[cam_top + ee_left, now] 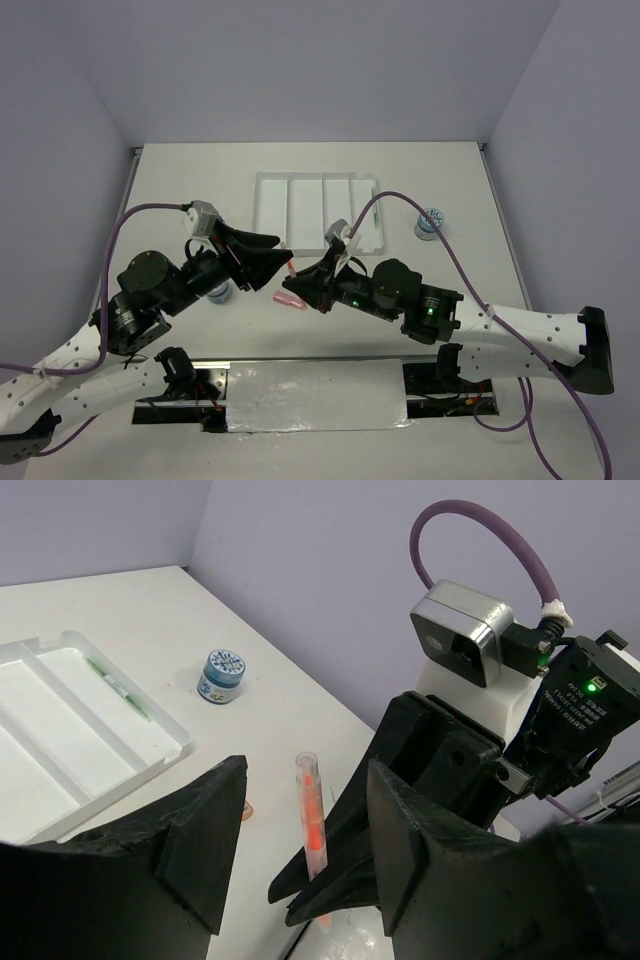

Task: Sort the stationery into containers
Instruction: Close the pen cap on the pen.

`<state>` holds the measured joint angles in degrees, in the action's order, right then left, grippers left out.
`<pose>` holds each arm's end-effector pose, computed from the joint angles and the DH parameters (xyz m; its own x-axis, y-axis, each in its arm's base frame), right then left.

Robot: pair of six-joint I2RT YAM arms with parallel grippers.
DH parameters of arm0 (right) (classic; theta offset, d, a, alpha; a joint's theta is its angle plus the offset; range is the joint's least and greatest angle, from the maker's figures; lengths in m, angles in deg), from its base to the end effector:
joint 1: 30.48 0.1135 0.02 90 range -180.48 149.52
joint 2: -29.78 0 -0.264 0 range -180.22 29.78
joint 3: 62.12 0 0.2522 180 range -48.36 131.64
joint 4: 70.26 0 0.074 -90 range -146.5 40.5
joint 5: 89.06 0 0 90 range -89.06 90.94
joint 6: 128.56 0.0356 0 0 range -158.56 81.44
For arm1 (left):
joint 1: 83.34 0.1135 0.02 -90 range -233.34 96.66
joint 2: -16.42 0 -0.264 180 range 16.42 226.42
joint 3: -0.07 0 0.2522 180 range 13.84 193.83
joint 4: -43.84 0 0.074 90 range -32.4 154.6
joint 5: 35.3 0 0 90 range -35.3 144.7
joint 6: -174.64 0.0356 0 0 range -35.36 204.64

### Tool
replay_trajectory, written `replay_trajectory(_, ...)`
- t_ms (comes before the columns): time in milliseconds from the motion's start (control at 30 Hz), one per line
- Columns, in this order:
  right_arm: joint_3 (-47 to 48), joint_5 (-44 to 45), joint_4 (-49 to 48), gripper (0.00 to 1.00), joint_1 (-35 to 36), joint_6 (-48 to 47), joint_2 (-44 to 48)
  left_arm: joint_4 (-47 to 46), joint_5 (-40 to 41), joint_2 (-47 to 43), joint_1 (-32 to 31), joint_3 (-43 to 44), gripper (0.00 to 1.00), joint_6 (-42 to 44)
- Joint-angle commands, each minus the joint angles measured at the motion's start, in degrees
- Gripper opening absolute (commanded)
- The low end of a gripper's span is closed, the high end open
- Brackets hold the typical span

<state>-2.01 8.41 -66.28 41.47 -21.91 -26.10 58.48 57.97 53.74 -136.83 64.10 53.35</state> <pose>0.0765 0.2198 0.3511 -0.2573 0.1274 -0.9579 -0.8650 0.4116 0.2871 0.0864 -0.1133 0.4098 -0.2932 -0.4754 -0.8295 0.7220 0.4586 -0.5181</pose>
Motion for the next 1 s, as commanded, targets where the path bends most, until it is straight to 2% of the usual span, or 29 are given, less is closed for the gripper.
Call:
replay_trajectory(0, 1.4, -1.1, -1.2, 0.00, -0.2, -0.7, -0.5, -2.7, 0.5, 0.0, -0.2, 1.2, 0.60, 1.3)
replay_trajectory(67, 1.5, -1.1, -1.3, 0.00, -0.2, -0.7, -0.7, -3.2, 0.2, -0.1, -0.2, 1.1, 0.52, 1.2)
replay_trajectory(167, 1.7, -1.0, -1.1, 0.00, -0.2, -0.6, -1.2, -3.6, -0.5, 0.0, -0.2, 0.5, 0.48, 1.1)
replay_trajectory(333, 2.3, -0.3, -0.5, 0.00, -0.2, -0.8, -1.3, -3.2, -1.1, 0.7, -0.1, 0.2, 0.24, 0.7)
replay_trajectory(500, 3.4, 1.1, -0.1, 0.00, -0.1, -1.0, -0.4, -4.1, -2.8, 1.3, -0.1, -2.2, 0.13, -1.0)
replay_trajectory(533, 4.0, 1.3, -0.1, 0.00, -0.2, -1.4, -0.3, -4.4, -2.8, 1.3, -0.2, -2.7, 0.05, -1.3)
replay_trajectory(567, 4.4, 1.6, 0.0, 0.00, -0.3, -1.6, -0.3, -4.7, -2.8, 1.3, -0.1, -3.6, 0.02, -1.8)
replay_trajectory(800, 10.9, 2.6, 1.2, 0.00, -1.6, -5.4, -2.2, -5.9, -5.1, 2.9, -0.2, -6.7, 0.00, -4.3)
replay_trajectory(967, 18.5, -2.8, 1.5, 0.00, -6.3, -6.2, -4.7, -6.1, -6.0, 4.2, -0.3, -10.5, 0.00, -6.9)
